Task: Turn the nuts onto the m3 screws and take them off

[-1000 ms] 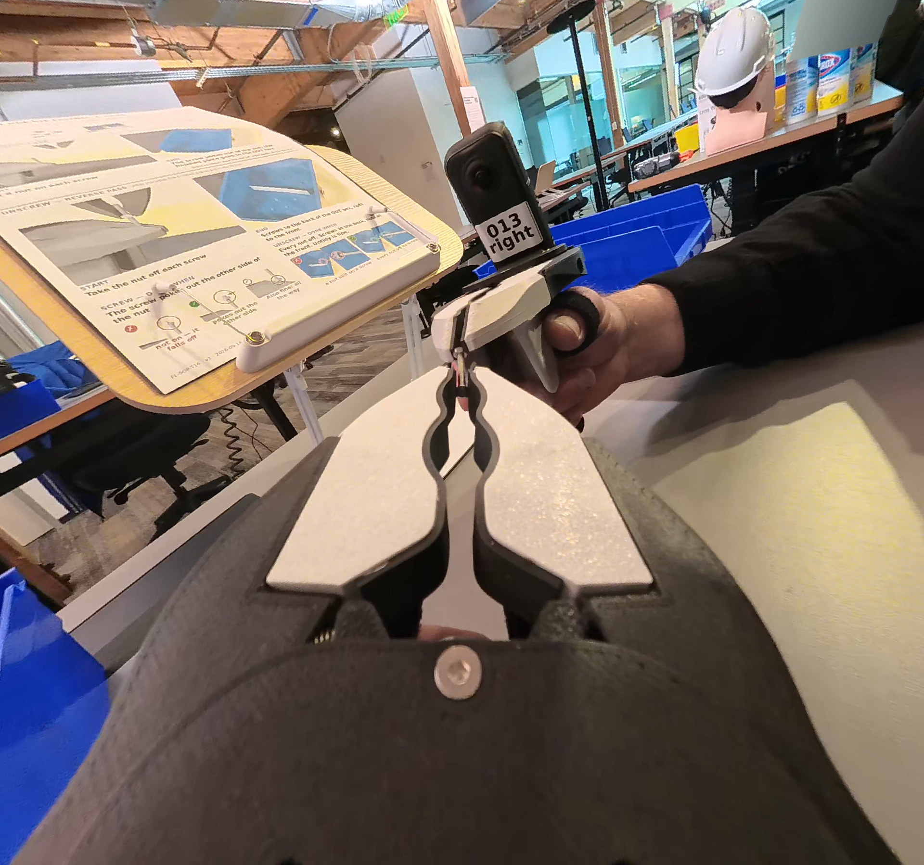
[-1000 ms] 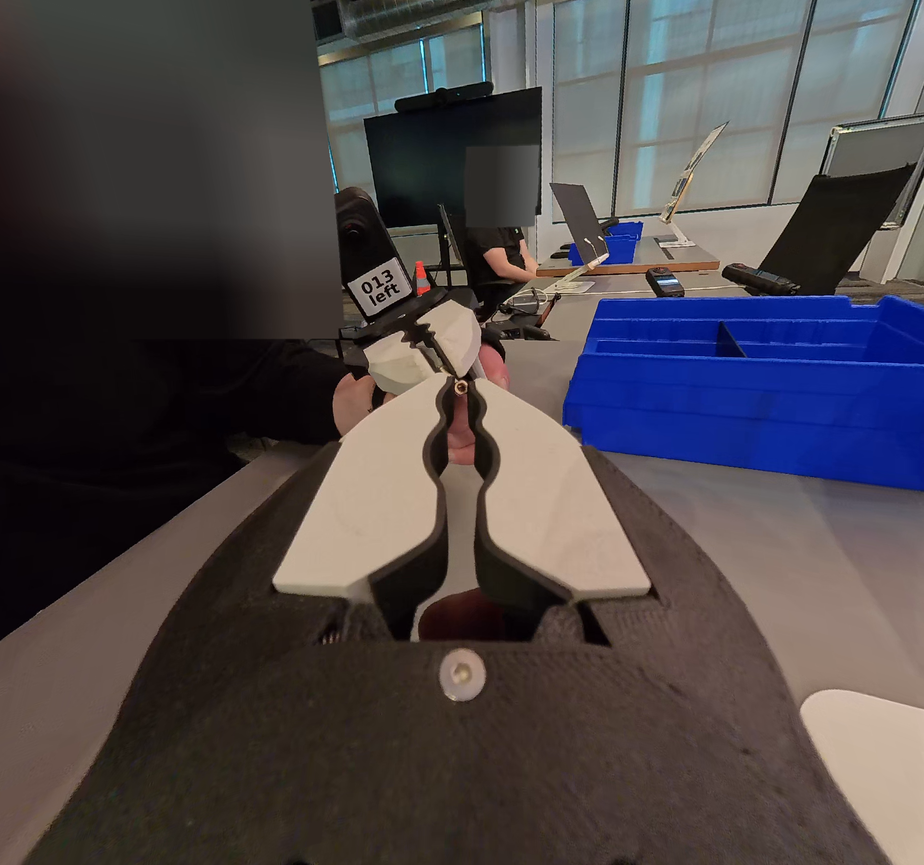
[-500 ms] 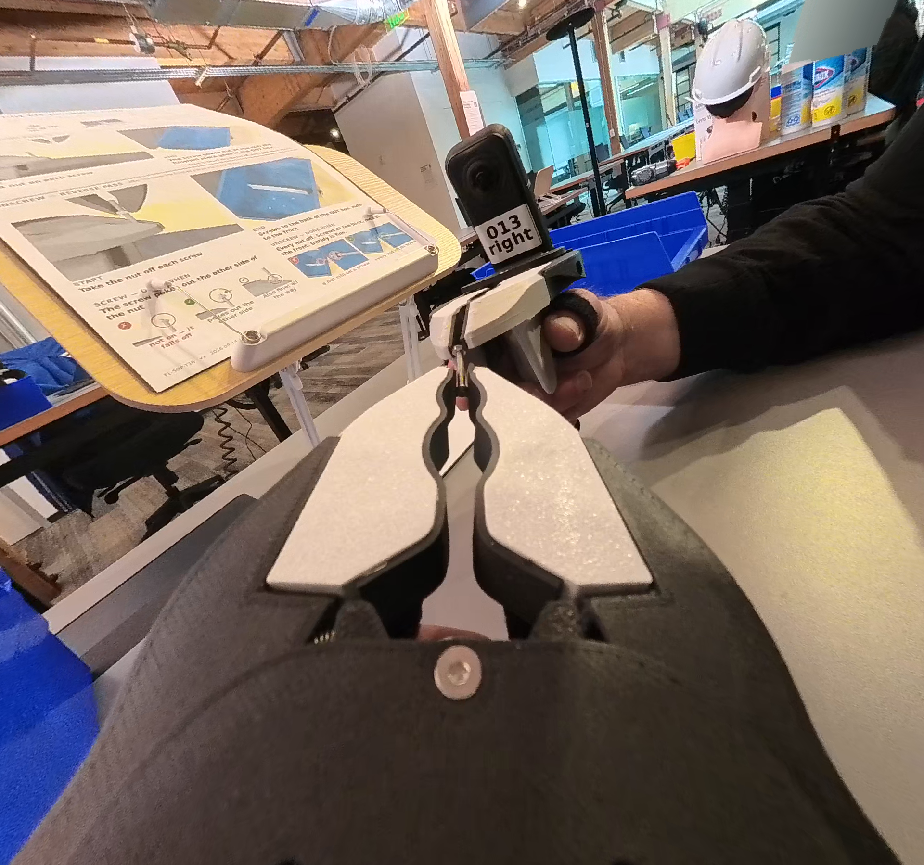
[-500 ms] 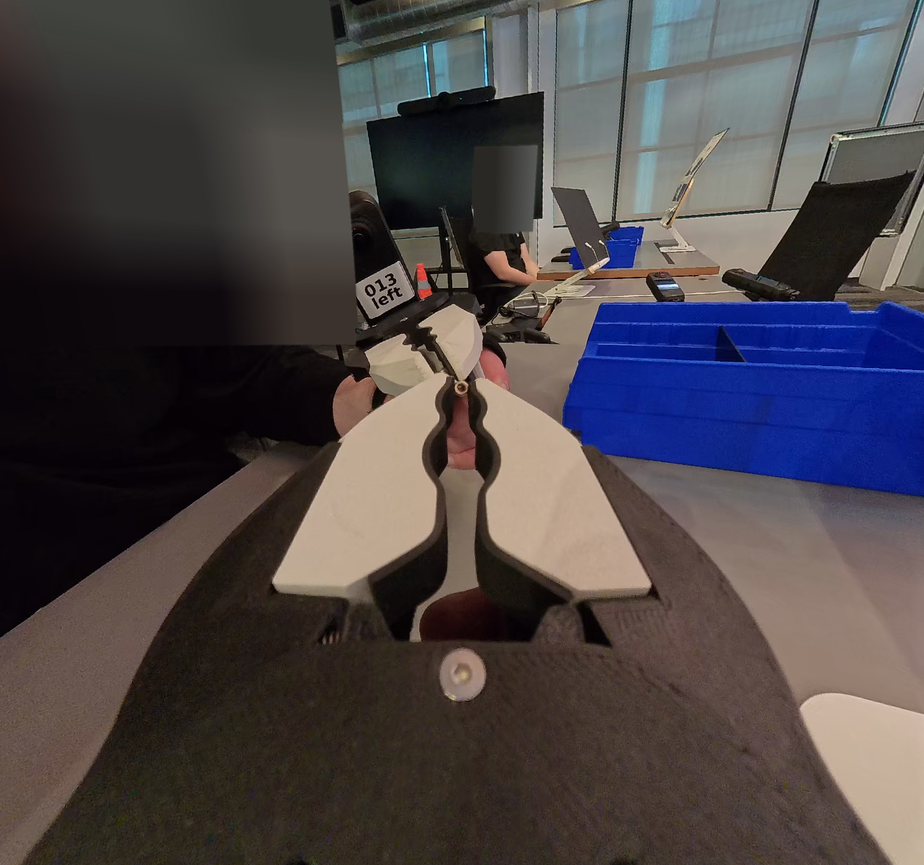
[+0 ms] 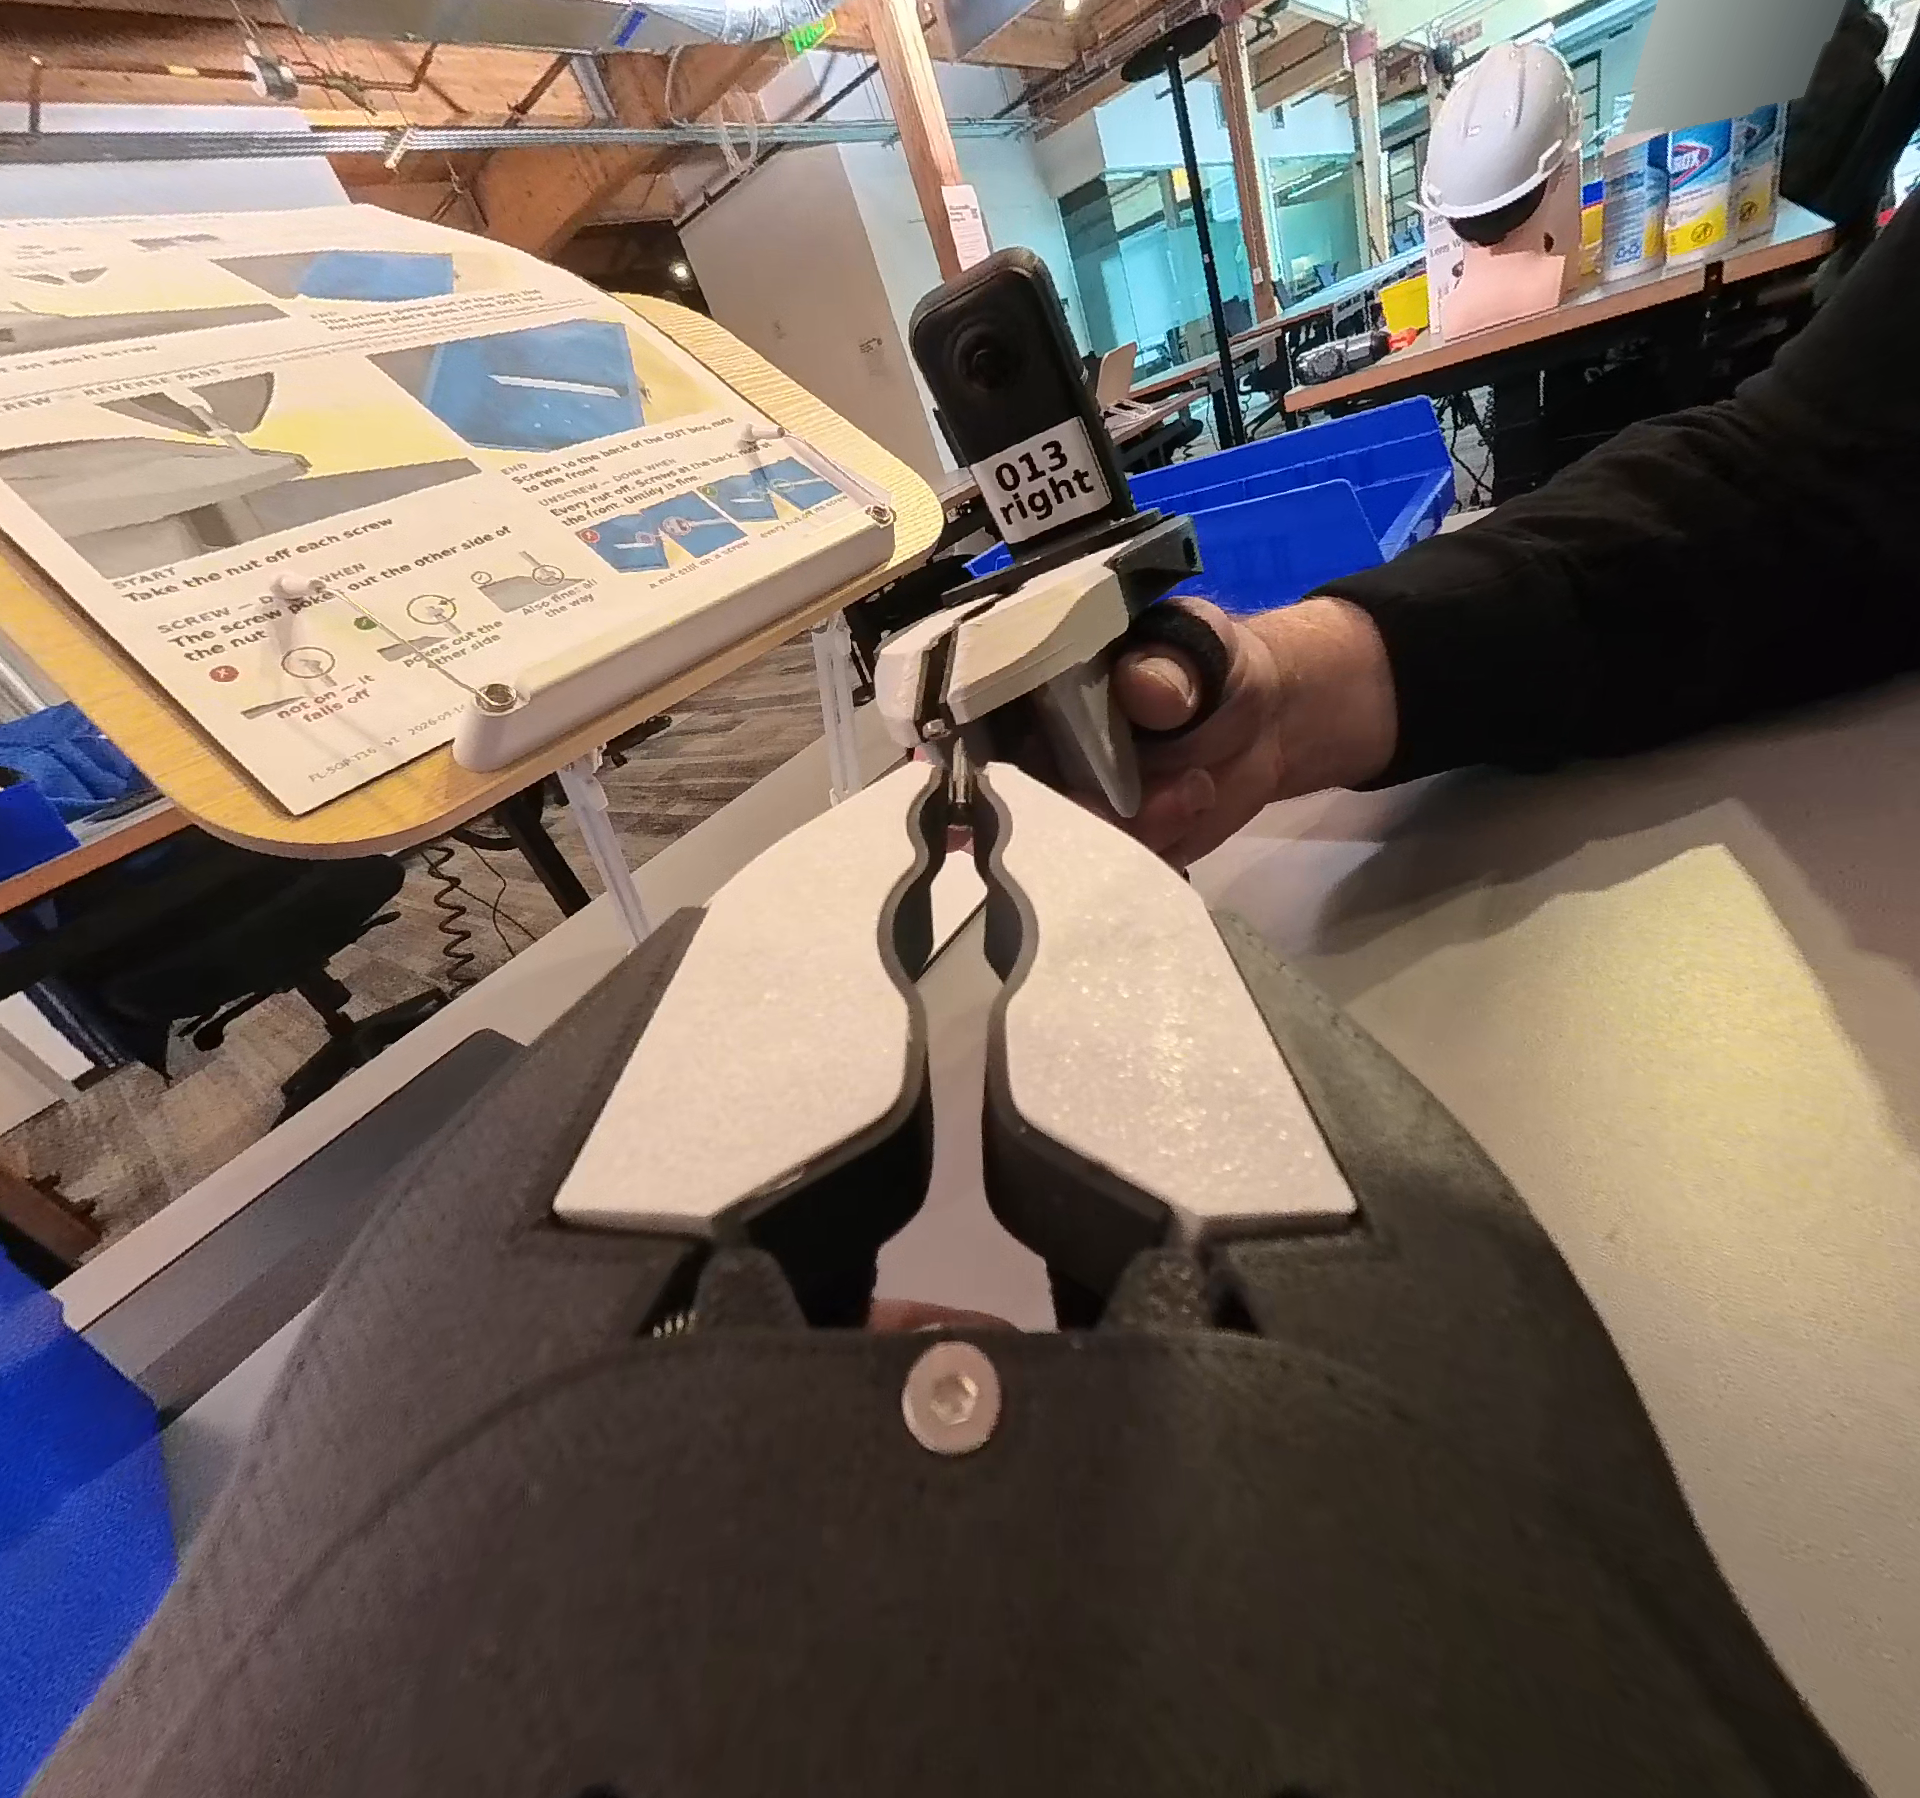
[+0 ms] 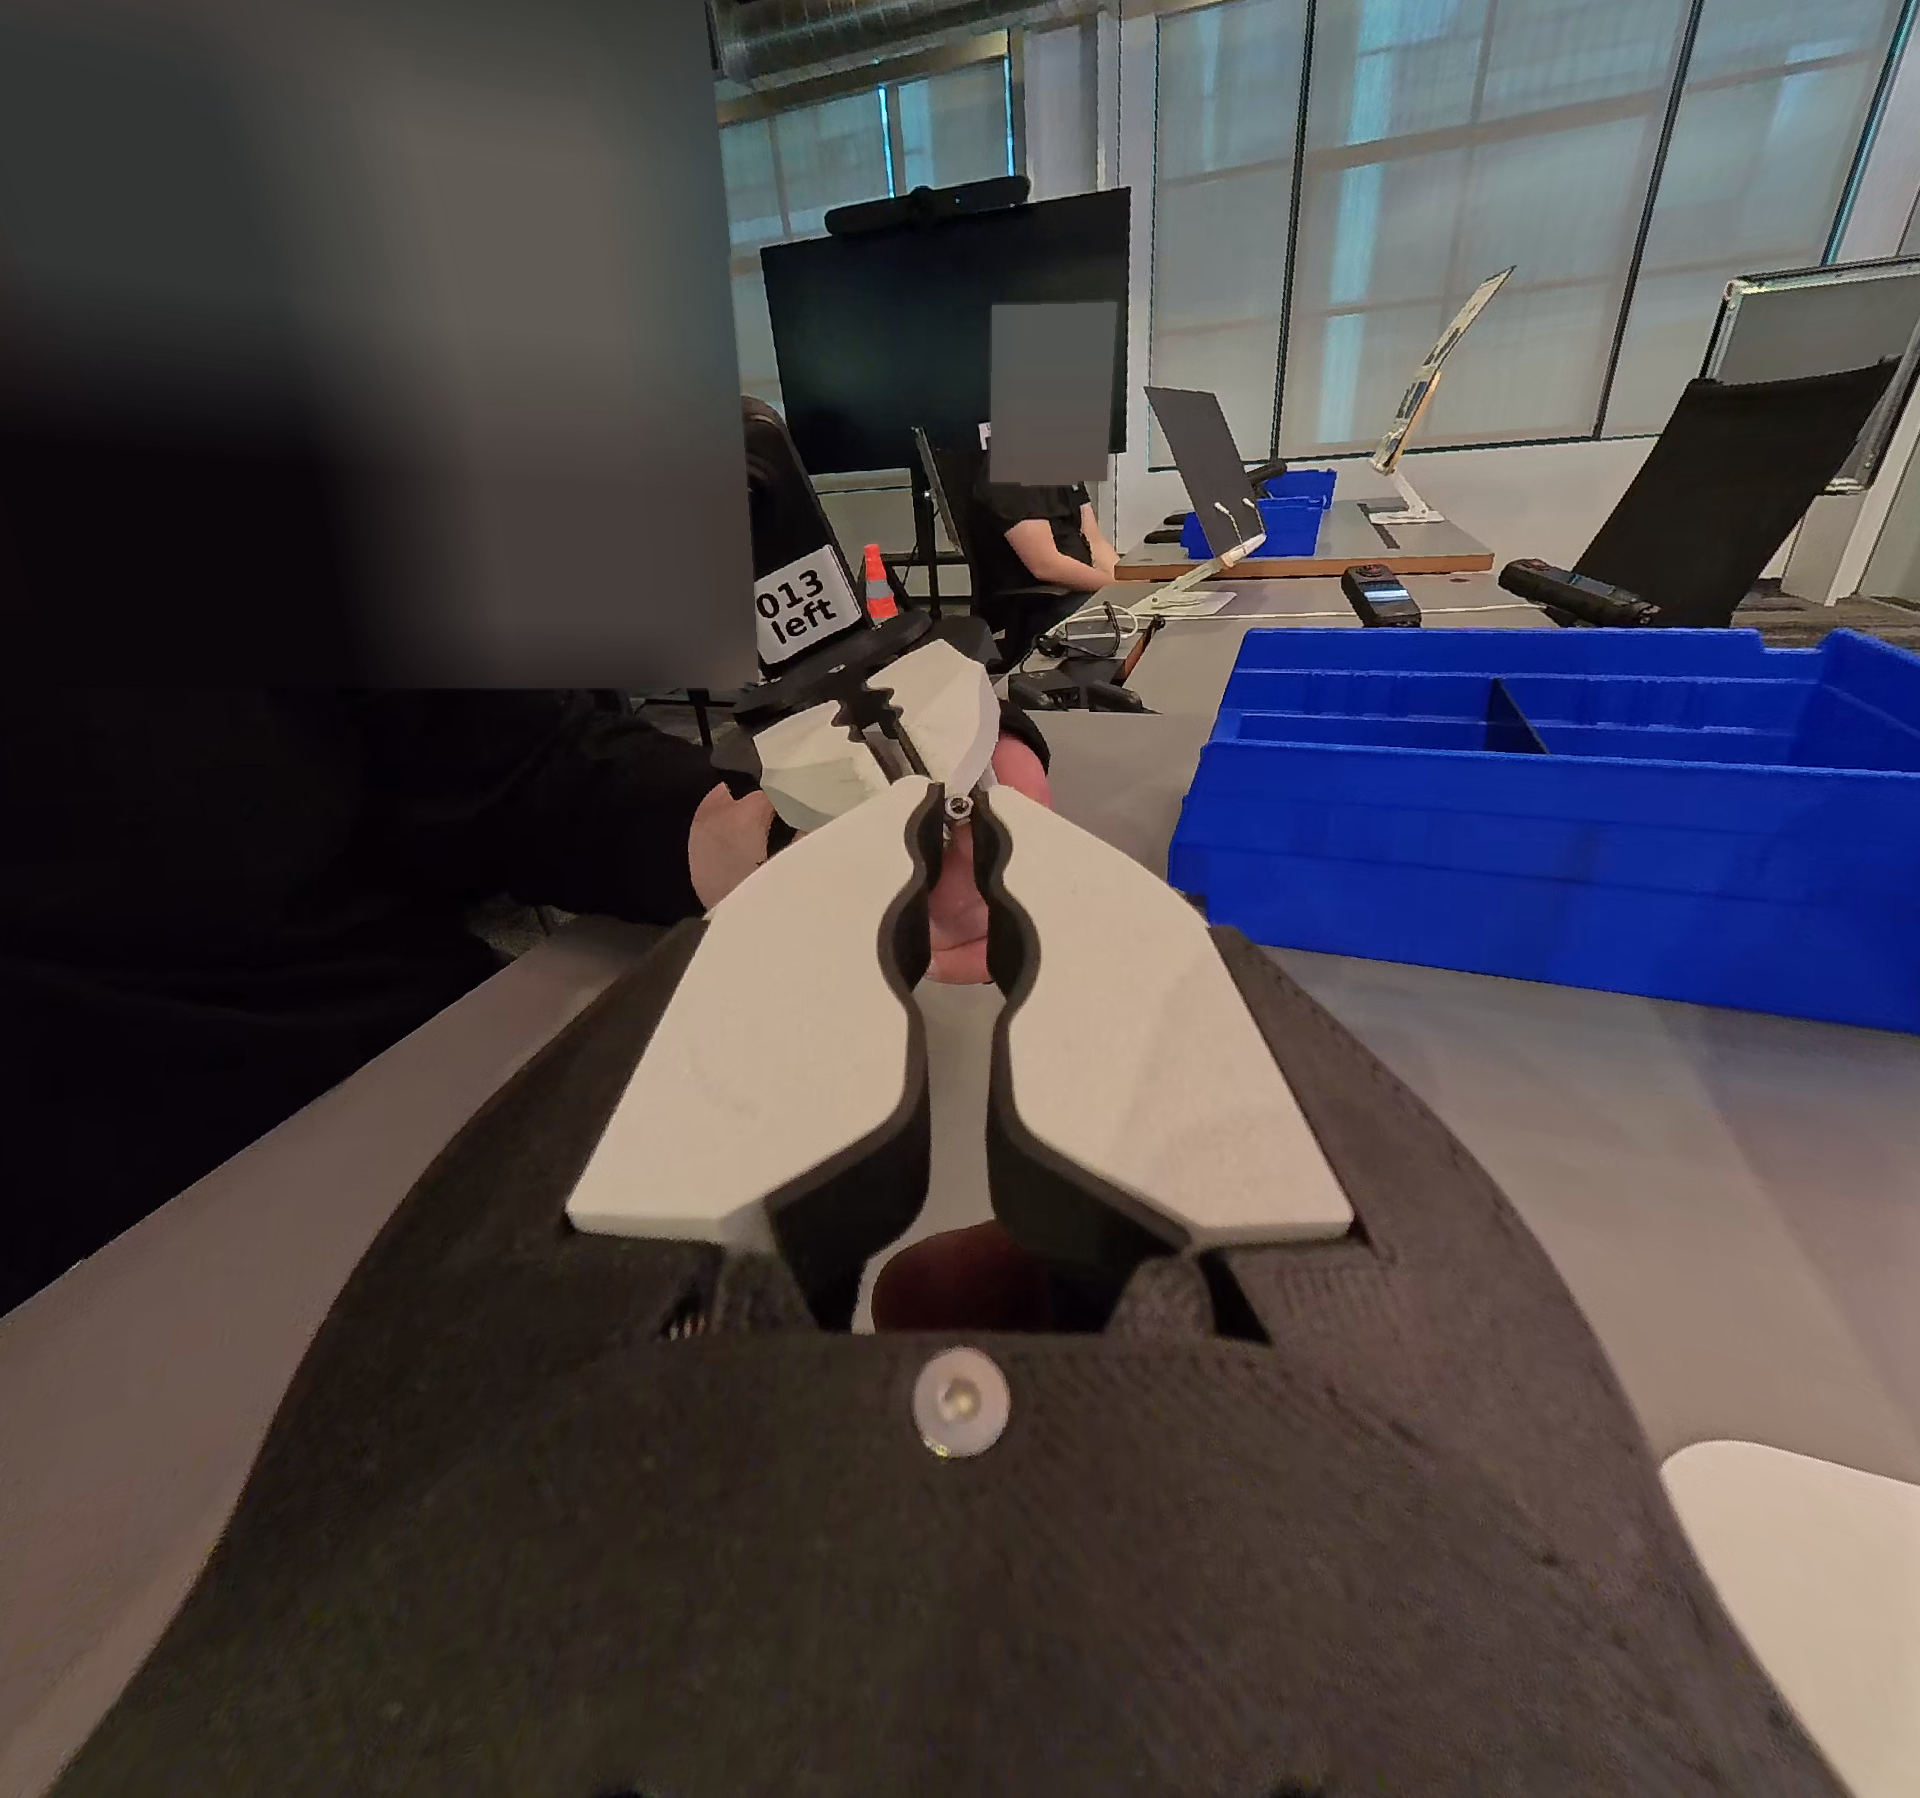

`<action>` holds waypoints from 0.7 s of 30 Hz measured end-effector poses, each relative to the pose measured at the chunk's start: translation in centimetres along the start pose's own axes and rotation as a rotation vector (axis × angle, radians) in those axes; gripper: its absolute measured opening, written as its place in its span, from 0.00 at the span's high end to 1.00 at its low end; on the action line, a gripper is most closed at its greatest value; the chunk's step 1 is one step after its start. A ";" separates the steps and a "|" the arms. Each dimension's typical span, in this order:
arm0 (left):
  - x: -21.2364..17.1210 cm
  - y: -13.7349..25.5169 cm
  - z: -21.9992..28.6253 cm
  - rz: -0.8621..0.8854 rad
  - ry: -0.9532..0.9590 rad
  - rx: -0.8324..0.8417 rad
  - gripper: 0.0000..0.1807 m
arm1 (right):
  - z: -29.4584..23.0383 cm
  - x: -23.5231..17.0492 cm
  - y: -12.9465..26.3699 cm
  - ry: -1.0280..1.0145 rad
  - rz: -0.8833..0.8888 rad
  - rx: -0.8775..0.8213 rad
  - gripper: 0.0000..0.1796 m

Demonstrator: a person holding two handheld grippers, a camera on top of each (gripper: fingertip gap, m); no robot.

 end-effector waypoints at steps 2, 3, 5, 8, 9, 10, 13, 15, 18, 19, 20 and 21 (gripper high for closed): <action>0.0 0.0 0.0 0.000 -0.001 0.000 0.98 | 0.0 0.0 0.0 0.002 0.002 0.002 0.97; 0.0 0.0 0.0 0.002 0.002 0.001 0.98 | 0.0 0.0 0.0 0.002 0.004 0.002 0.97; 0.1 0.1 -0.1 0.014 0.025 0.002 0.98 | -0.1 0.2 0.1 0.002 0.015 0.003 0.97; 0.1 0.1 -0.3 0.044 0.091 -0.005 0.98 | -0.2 0.4 0.2 0.010 0.034 0.002 0.97; 0.2 0.1 -0.4 0.064 0.133 -0.009 0.98 | -0.3 0.5 0.2 0.016 0.040 0.003 0.97; 0.3 0.2 -0.5 0.087 0.181 -0.015 0.98 | -0.3 0.6 0.2 0.024 0.044 0.001 0.98; 0.6 0.3 -0.8 0.181 0.364 -0.058 0.98 | -0.7 0.9 0.2 0.075 0.046 -0.007 0.97; 0.7 0.3 -1.0 0.248 0.497 -0.091 0.98 | -1.2 1.3 0.2 0.105 0.058 -0.002 0.98; 0.6 0.4 -1.2 0.323 0.650 -0.127 0.98 | -1.8 1.5 0.0 0.150 0.059 -0.012 0.98; 0.7 0.4 -1.2 0.352 0.693 -0.133 0.98 | -1.9 1.6 -0.1 0.160 0.059 -0.015 0.98; 0.7 0.4 -1.3 0.372 0.726 -0.137 0.98 | -2.0 1.6 -0.1 0.164 0.063 -0.012 0.98; 0.7 0.4 -1.3 0.385 0.747 -0.142 0.98 | -2.1 1.7 -0.1 0.164 0.068 -0.011 0.98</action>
Point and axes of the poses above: each gripper's, where its closed fingertips meet, y back along the fingers, x out of its top, z = x × y across the jaws, the point moved 4 cm from there along y, back along the fingers, and after that the axes turned 12 degrees about -y, right-handed, at the moved point
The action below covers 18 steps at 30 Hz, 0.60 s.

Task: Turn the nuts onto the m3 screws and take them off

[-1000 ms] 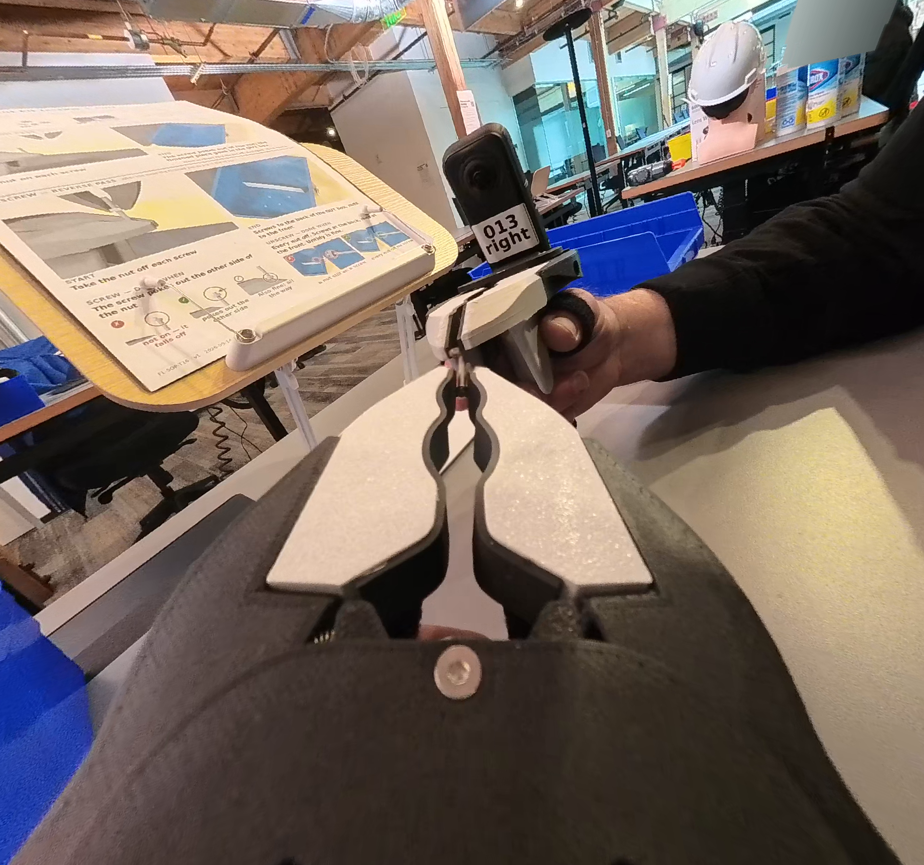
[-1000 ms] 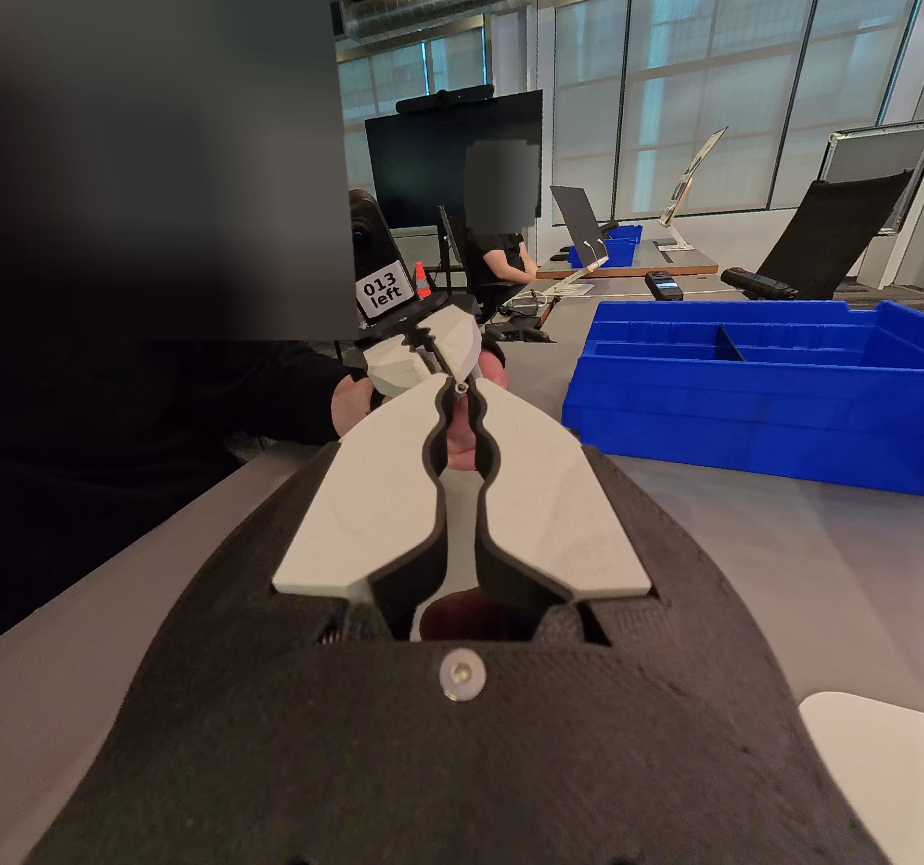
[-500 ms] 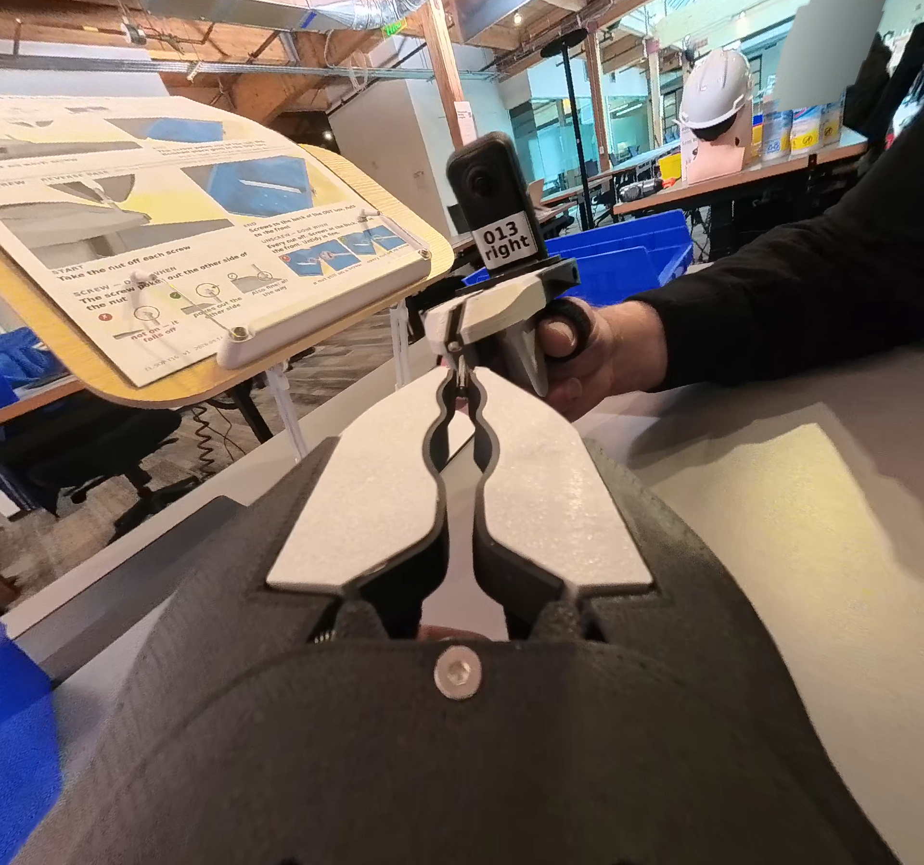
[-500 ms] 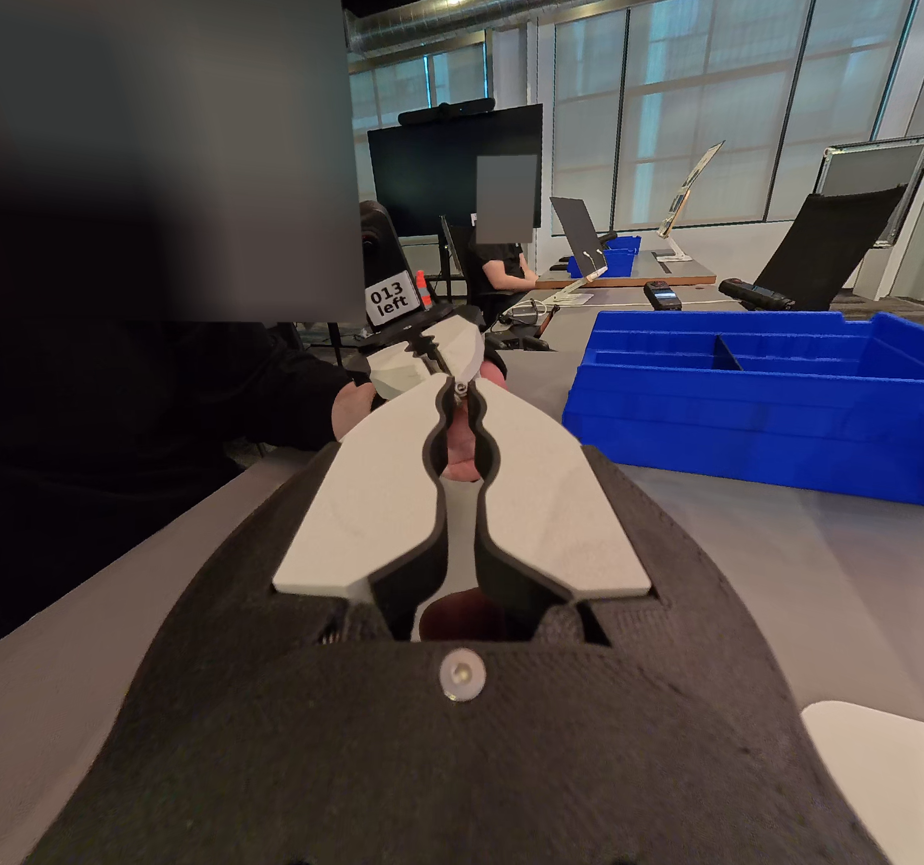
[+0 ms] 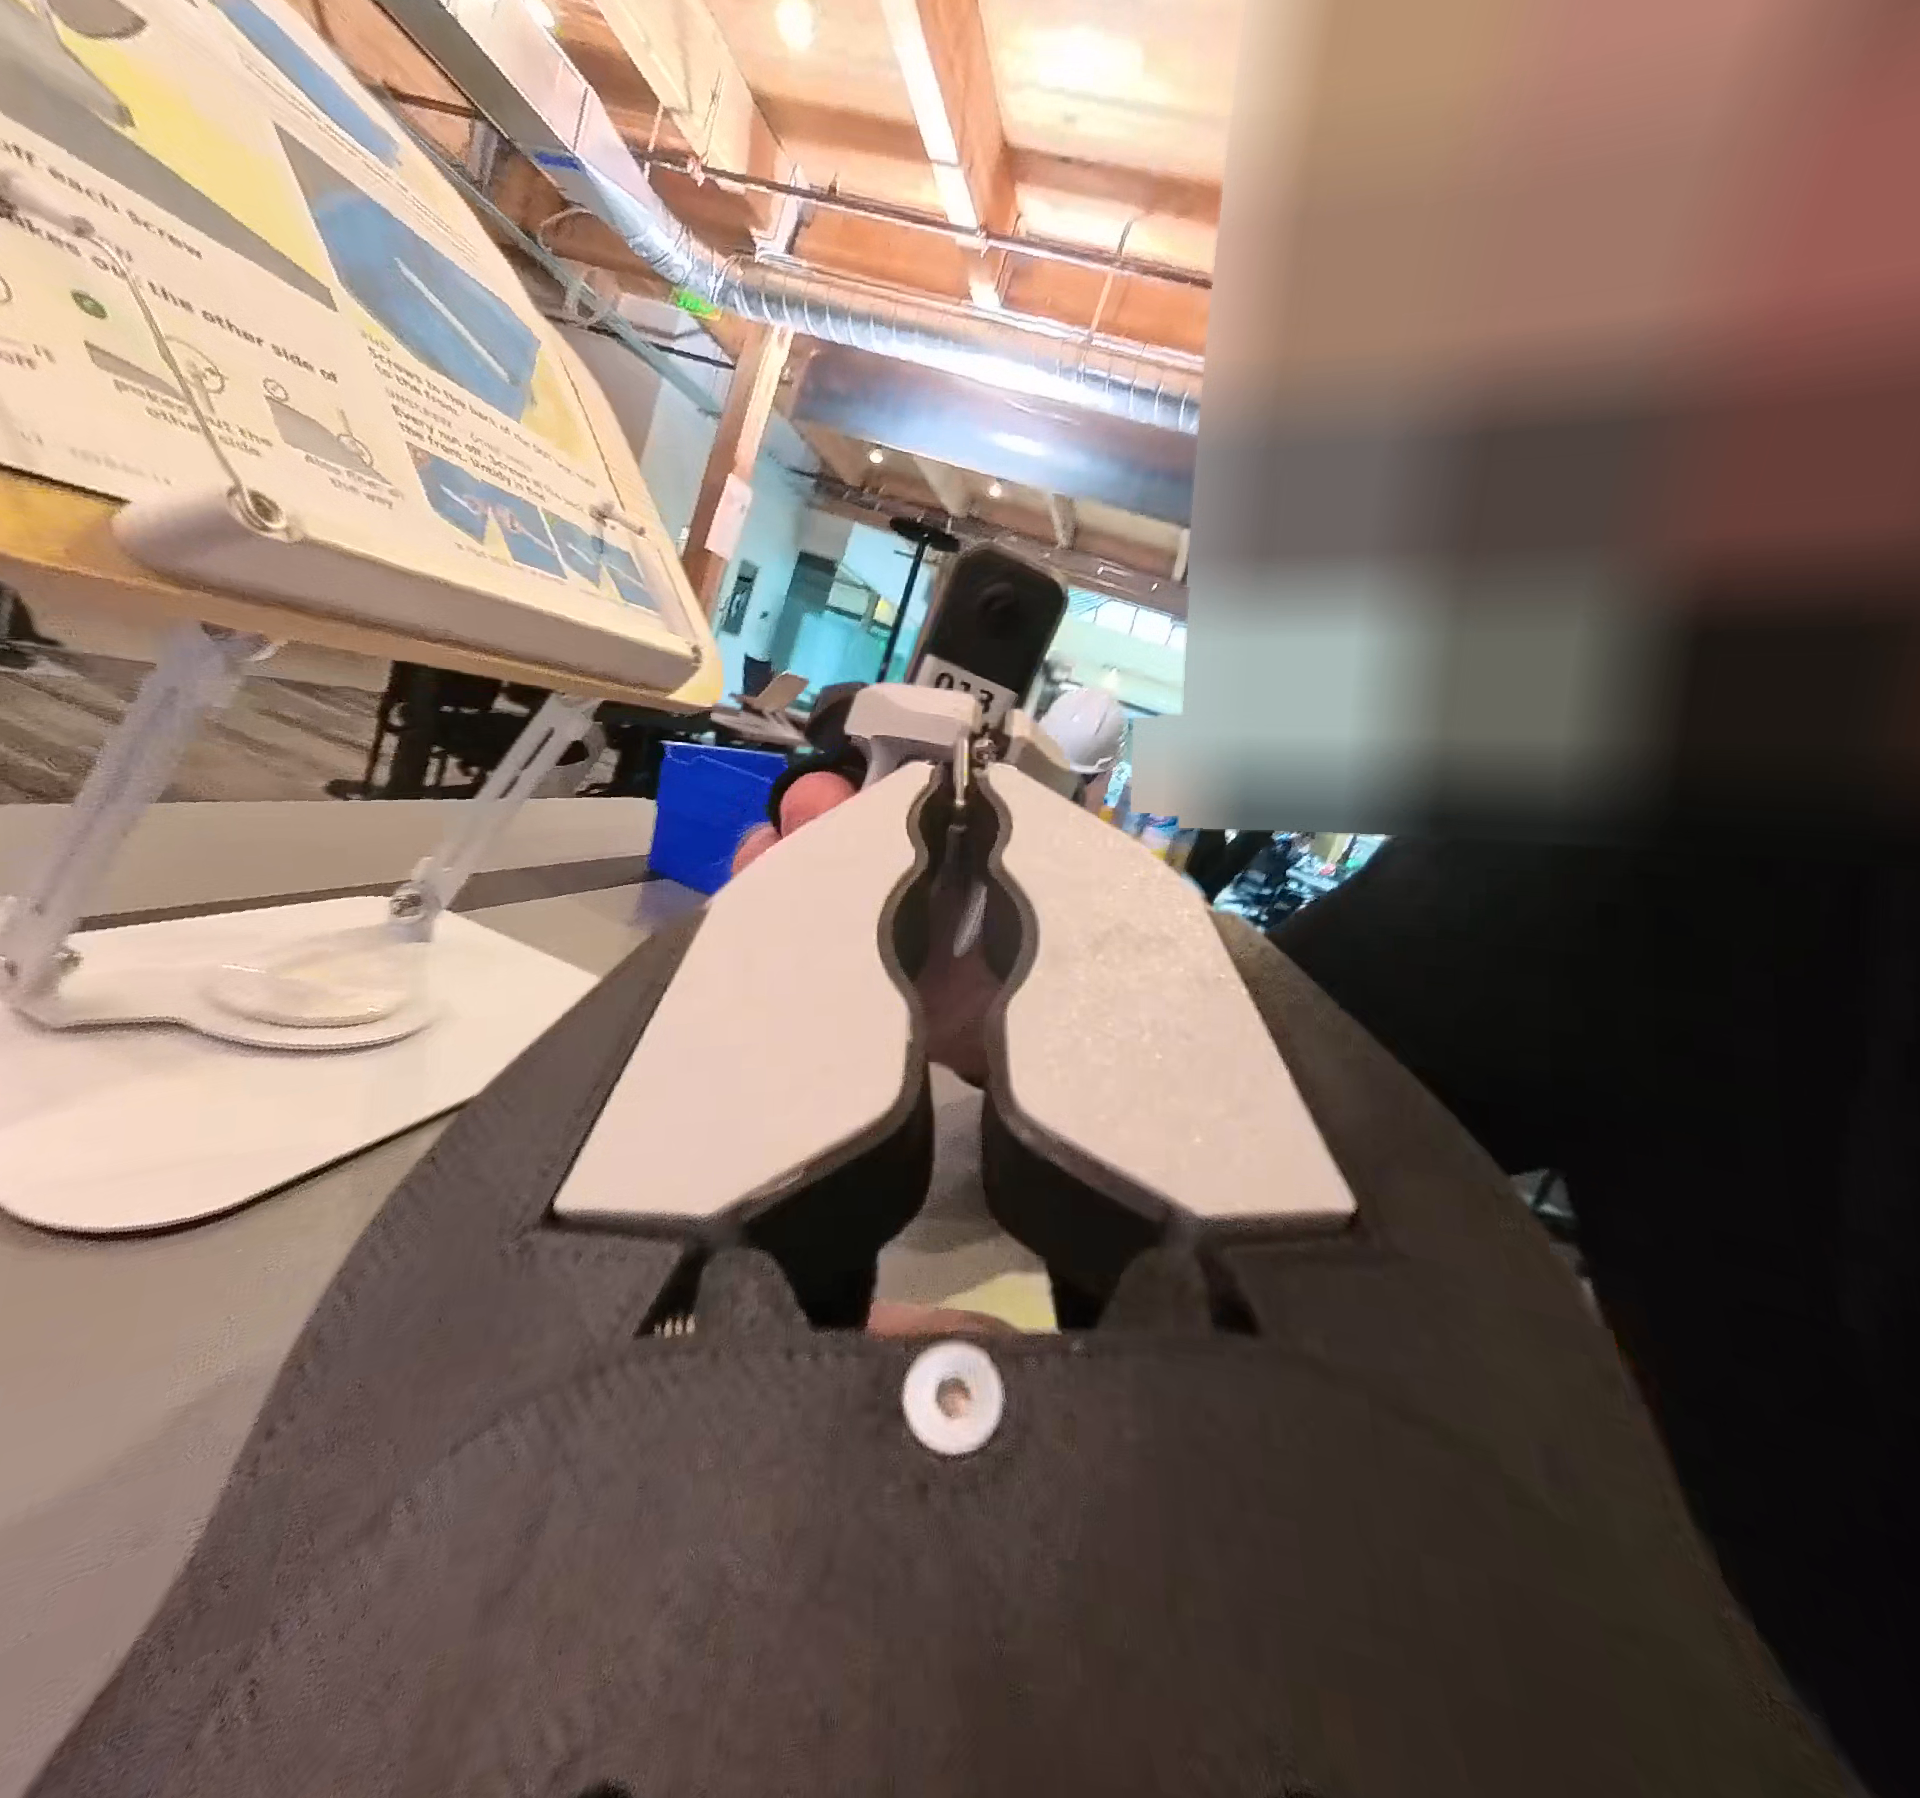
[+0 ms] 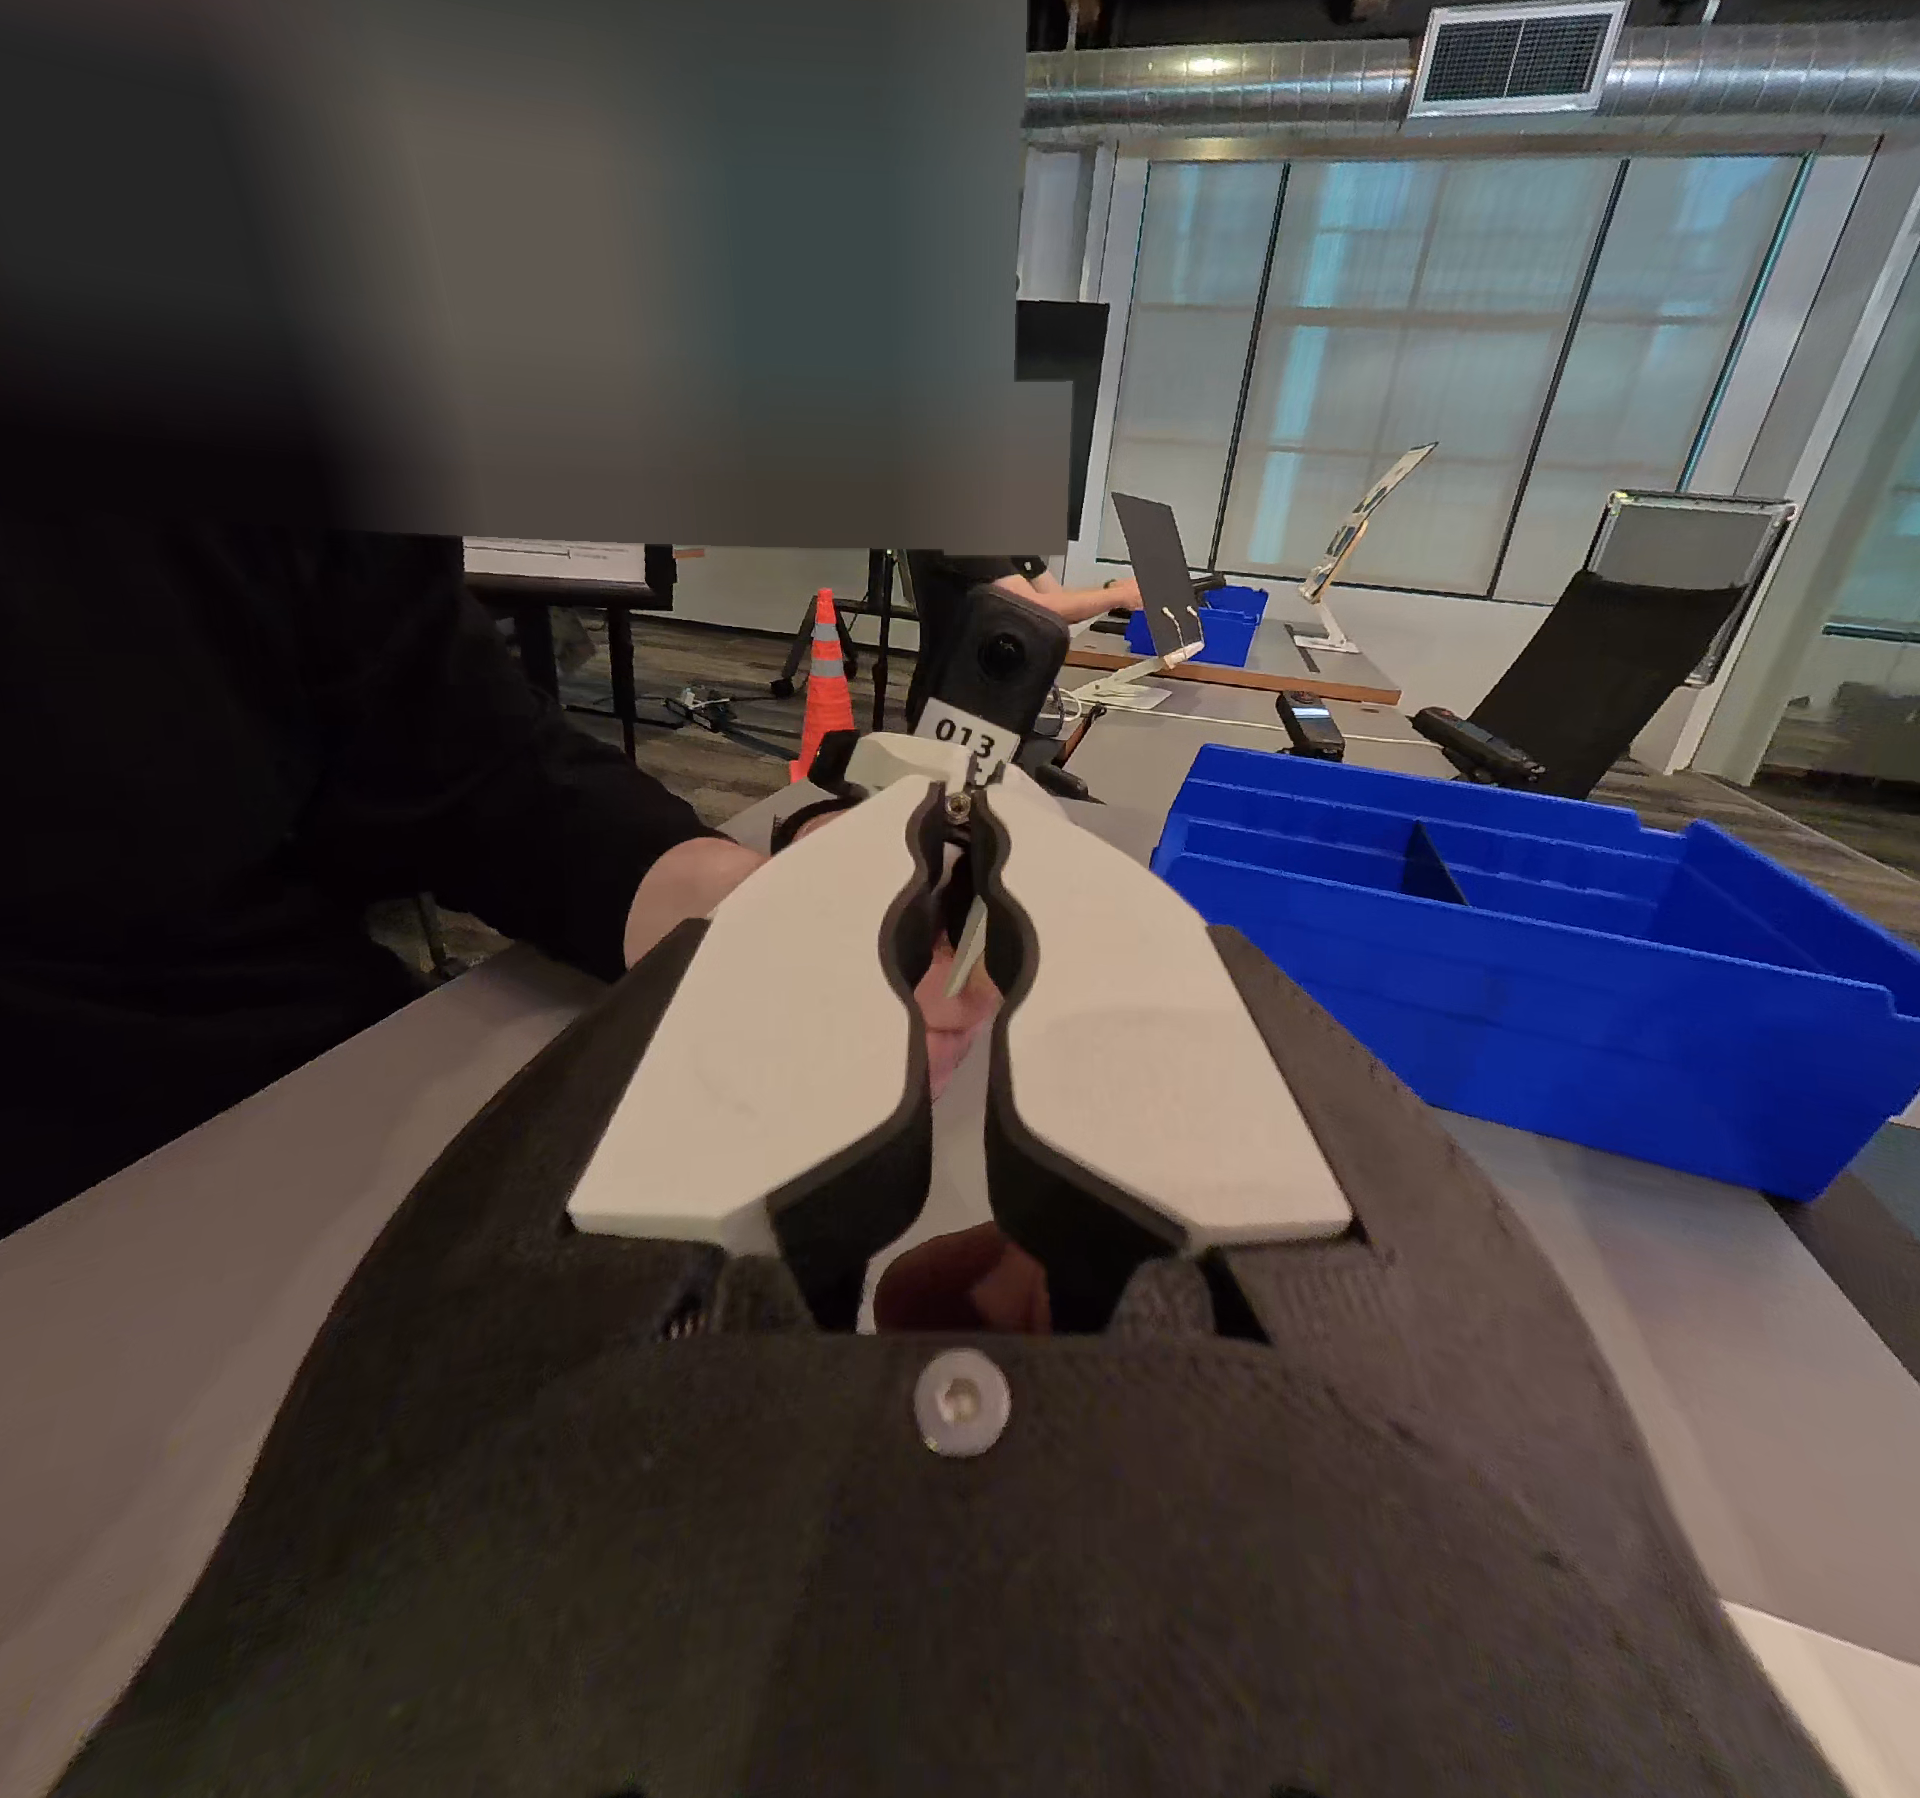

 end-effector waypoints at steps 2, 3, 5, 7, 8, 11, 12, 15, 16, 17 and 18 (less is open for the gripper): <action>0.0 -0.1 0.1 0.015 0.033 -0.021 0.98 | 0.1 0.1 0.0 0.009 0.005 -0.015 0.98; 0.0 -0.1 0.2 0.027 0.056 -0.034 0.98 | 0.1 0.1 0.1 0.013 0.005 -0.017 0.98; -0.1 -0.1 0.2 0.043 0.096 -0.047 0.98 | 0.1 0.2 0.1 0.018 0.014 -0.016 0.98; -0.1 -0.1 0.1 0.057 0.131 -0.056 0.98 | -0.1 0.3 0.1 0.021 0.017 -0.009 0.98; -0.2 -0.1 0.0 0.060 0.143 -0.061 0.98 | -0.1 0.3 0.0 0.023 0.018 -0.010 0.98; -0.5 -0.3 0.2 0.060 0.175 -0.087 0.98 | -0.1 0.3 -0.1 0.030 0.025 -0.014 0.98; -0.6 -0.4 0.3 0.063 0.186 -0.093 0.98 | -0.2 0.3 -0.1 0.032 0.029 -0.014 0.98; -0.7 -0.6 0.4 0.064 0.193 -0.102 0.98 | -0.2 0.2 -0.1 0.031 0.029 -0.011 0.98; -0.7 -0.6 0.4 0.064 0.193 -0.103 0.98 | -0.2 0.2 -0.1 0.031 0.028 -0.010 0.98; -0.6 -0.6 0.4 0.066 0.194 -0.102 0.98 | -0.2 0.2 -0.1 0.032 0.029 -0.008 0.98; -0.6 -0.6 0.4 0.071 0.198 -0.102 0.98 | -0.3 0.2 -0.1 0.032 0.031 -0.007 0.98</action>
Point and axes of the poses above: each gripper's, where its closed fingertips meet, y back along the fingers, x out of its top, z = x × y across the jaws, the point moved 4 cm from there along y, back along the fingers, and after that the axes turned 12 degrees about -y, right-handed, at the moved point
